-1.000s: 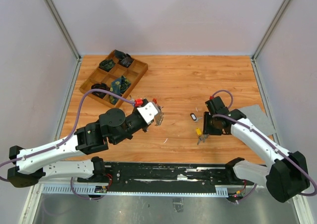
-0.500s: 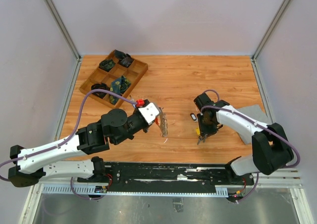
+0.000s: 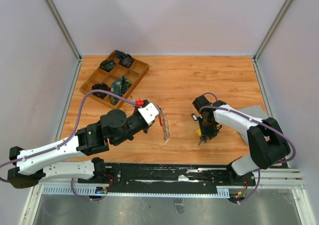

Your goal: Put the keys on the keyring

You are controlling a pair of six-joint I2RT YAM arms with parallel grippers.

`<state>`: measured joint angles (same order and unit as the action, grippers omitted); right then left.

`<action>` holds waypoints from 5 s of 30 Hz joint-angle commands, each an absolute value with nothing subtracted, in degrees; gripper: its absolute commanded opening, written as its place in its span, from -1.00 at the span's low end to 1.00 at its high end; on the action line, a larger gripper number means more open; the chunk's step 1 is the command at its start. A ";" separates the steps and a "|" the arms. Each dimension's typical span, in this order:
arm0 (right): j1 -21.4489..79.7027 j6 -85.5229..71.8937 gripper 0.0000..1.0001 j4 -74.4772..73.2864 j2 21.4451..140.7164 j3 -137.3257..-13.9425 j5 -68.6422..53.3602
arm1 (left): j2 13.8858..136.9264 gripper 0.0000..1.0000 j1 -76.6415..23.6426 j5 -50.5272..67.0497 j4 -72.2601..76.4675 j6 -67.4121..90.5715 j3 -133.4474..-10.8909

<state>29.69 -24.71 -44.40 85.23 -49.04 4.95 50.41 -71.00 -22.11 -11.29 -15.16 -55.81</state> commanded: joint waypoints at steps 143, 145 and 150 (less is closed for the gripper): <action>36.30 6.78 -0.99 -32.93 54.63 -81.35 -56.42 | 59.37 -0.99 -88.04 -31.82 -5.13 -38.73 -70.13; 36.25 6.32 -0.99 -32.43 54.37 -81.35 -55.80 | 59.45 -0.99 -88.04 -31.84 -5.17 -38.68 -70.13; 36.25 5.15 -0.99 -31.39 54.31 -81.45 -55.22 | 59.82 -0.99 -88.04 -32.16 -5.32 -38.77 -69.97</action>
